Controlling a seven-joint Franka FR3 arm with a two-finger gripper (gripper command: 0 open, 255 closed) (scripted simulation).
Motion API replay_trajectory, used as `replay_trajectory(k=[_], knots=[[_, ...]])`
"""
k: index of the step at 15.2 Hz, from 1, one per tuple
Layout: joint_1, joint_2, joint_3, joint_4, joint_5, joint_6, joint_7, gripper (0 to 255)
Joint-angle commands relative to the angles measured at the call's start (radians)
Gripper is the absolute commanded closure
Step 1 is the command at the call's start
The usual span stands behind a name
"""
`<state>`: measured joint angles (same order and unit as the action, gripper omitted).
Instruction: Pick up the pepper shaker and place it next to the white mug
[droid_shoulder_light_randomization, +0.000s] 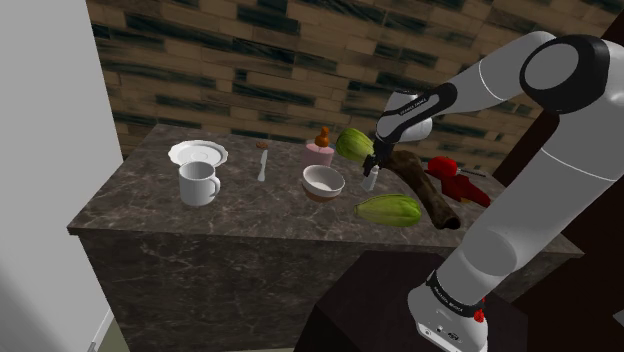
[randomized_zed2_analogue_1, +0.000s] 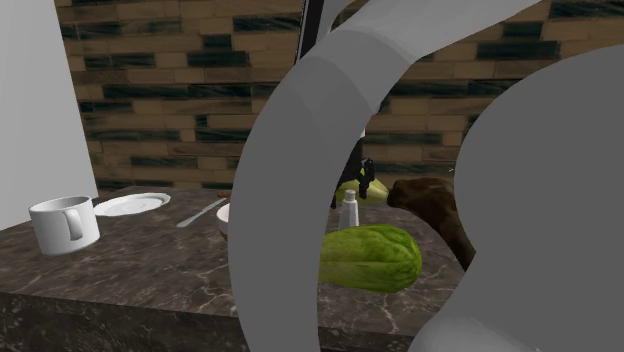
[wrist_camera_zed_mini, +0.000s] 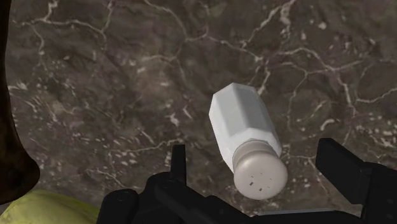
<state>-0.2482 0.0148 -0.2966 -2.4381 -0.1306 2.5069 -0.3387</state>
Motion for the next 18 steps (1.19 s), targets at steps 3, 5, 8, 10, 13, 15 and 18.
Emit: replay_trajectory(k=[3, 5, 8, 10, 13, 15, 18], knots=[[0.000, 0.000, 0.000, 0.000, 0.000, 0.000, 0.000, 255], [0.000, 0.000, 0.000, 0.000, 0.000, 0.000, 0.000, 255], [0.000, 0.000, 0.000, 0.000, 0.000, 0.000, 0.000, 255], [0.000, 0.000, 0.000, 0.000, 0.000, 0.000, 0.000, 255], [0.000, -0.022, 0.000, 0.007, -0.006, -0.028, 0.003, 255], [0.001, -0.044, 0.001, 0.015, -0.011, -0.057, 0.005, 255], [0.001, -0.074, 0.002, 0.028, -0.017, -0.100, 0.007, 255]])
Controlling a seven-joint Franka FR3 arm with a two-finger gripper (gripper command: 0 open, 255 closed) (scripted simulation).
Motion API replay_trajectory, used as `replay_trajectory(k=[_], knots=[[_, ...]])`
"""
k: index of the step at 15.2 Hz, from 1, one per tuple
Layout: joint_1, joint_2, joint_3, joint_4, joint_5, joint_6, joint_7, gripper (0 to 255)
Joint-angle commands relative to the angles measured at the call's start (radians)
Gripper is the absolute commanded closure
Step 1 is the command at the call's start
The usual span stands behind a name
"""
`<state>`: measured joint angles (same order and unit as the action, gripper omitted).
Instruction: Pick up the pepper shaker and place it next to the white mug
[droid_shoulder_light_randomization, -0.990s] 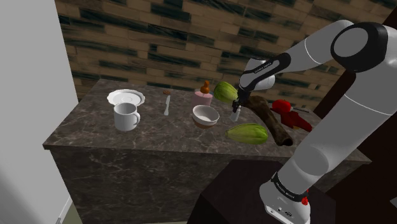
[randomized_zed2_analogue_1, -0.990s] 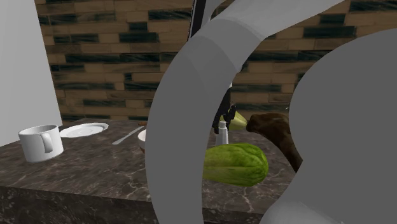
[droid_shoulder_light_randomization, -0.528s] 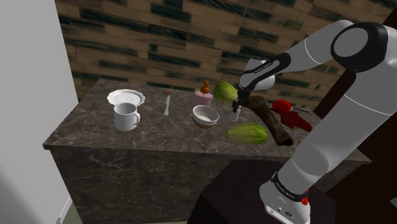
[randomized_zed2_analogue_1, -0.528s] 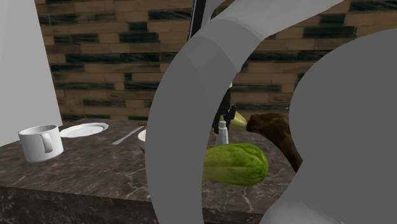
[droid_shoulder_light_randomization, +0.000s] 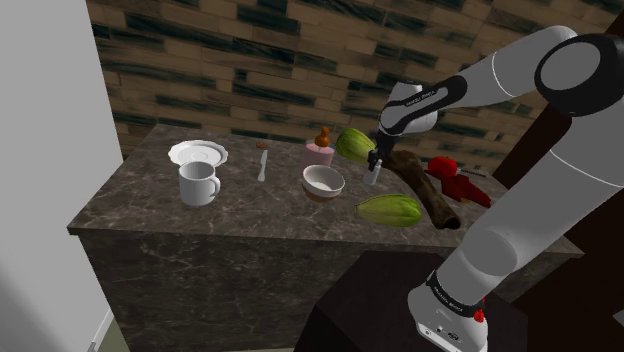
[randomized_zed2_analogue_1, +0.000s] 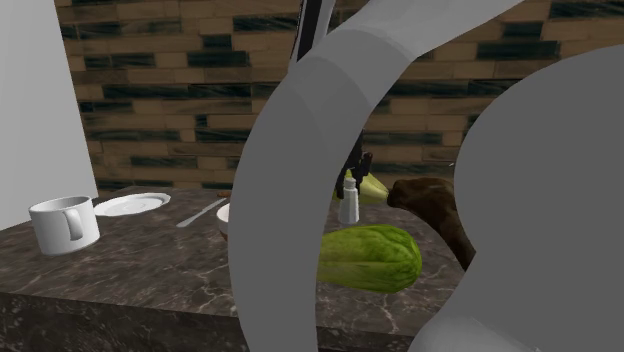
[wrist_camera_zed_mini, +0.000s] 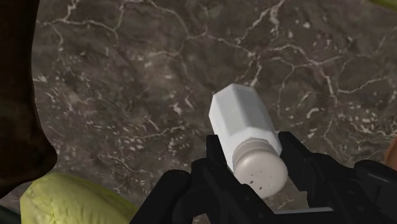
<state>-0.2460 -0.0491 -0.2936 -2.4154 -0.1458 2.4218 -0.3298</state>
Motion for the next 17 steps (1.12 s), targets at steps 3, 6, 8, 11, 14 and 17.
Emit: replay_trajectory(k=[3, 6, 8, 11, 14, 17], knots=[[-0.001, -0.039, 0.001, 0.020, -0.007, -0.058, 0.000, 255], [0.000, -0.065, 0.004, 0.038, -0.011, -0.101, 0.001, 255], [0.000, -0.081, 0.005, 0.050, -0.013, -0.130, 0.001, 255], [0.000, -0.103, 0.008, 0.071, -0.015, -0.173, 0.001, 255], [0.001, -0.124, 0.011, 0.093, -0.017, -0.215, 0.001, 255], [0.001, -0.142, 0.014, 0.118, -0.018, -0.257, 0.000, 255]])
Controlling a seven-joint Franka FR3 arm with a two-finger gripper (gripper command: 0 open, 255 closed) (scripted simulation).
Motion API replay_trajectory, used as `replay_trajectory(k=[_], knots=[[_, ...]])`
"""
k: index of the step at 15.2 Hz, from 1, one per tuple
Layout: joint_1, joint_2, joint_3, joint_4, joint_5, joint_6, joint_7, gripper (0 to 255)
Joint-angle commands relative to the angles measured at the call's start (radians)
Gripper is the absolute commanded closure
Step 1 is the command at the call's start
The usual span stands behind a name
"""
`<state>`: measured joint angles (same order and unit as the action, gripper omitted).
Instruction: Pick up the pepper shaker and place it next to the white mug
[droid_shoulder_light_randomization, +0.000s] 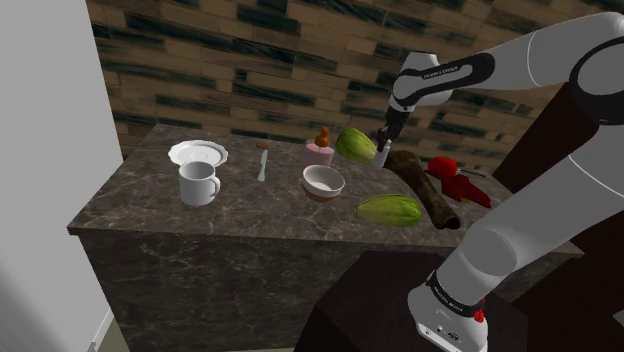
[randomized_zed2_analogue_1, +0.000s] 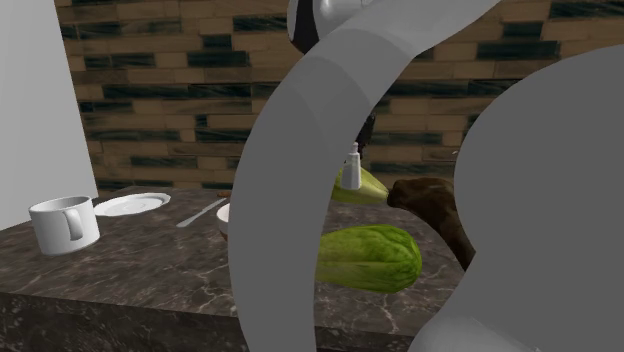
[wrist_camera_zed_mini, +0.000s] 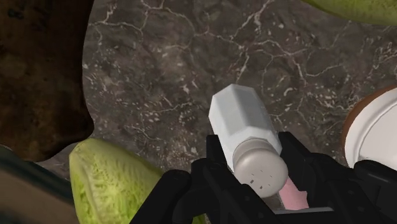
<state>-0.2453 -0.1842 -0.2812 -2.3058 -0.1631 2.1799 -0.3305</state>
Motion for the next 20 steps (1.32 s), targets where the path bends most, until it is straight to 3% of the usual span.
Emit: replay_trajectory(k=[1, 11, 20], knots=[[0.001, -0.012, 0.003, 0.017, -0.001, -0.029, 0.000, 255], [0.003, -0.052, 0.011, 0.104, 0.000, -0.155, -0.005, 255], [0.093, -0.102, 0.160, 0.053, 0.022, -0.181, 0.221, 255]])
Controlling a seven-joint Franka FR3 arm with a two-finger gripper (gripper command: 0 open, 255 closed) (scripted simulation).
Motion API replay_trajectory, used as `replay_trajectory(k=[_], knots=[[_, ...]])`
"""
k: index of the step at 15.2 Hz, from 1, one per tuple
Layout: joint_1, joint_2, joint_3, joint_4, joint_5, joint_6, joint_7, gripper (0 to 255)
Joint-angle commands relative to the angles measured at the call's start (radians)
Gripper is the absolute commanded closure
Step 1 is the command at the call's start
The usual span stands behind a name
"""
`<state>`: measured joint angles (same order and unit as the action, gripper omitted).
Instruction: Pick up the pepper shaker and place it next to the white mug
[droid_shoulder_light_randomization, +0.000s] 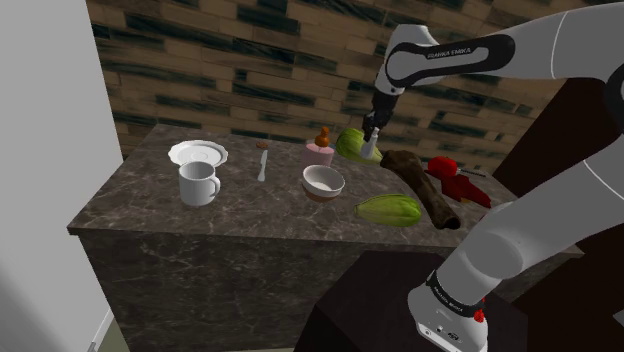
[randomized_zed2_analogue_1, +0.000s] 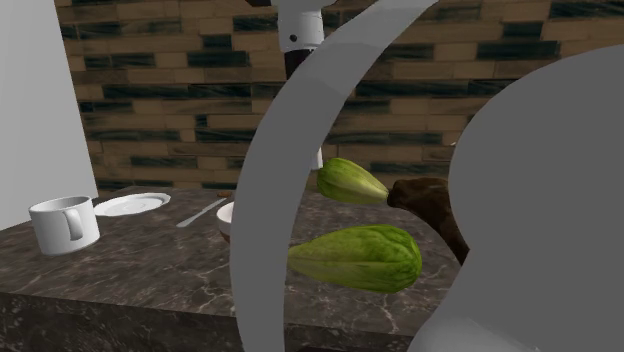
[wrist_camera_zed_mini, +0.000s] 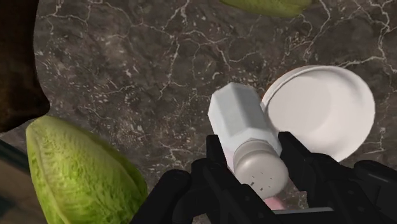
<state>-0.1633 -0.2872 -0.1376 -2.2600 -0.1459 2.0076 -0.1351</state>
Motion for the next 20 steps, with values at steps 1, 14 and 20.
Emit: replay_trajectory(k=[1, 14, 20], knots=[[0.021, 0.001, 0.033, 0.007, 0.009, -0.011, 0.050, 255], [0.155, 0.094, 0.238, 0.109, 0.058, -0.052, 0.361, 255], [0.214, 0.192, 0.321, 0.221, 0.058, -0.080, 0.503, 255]])
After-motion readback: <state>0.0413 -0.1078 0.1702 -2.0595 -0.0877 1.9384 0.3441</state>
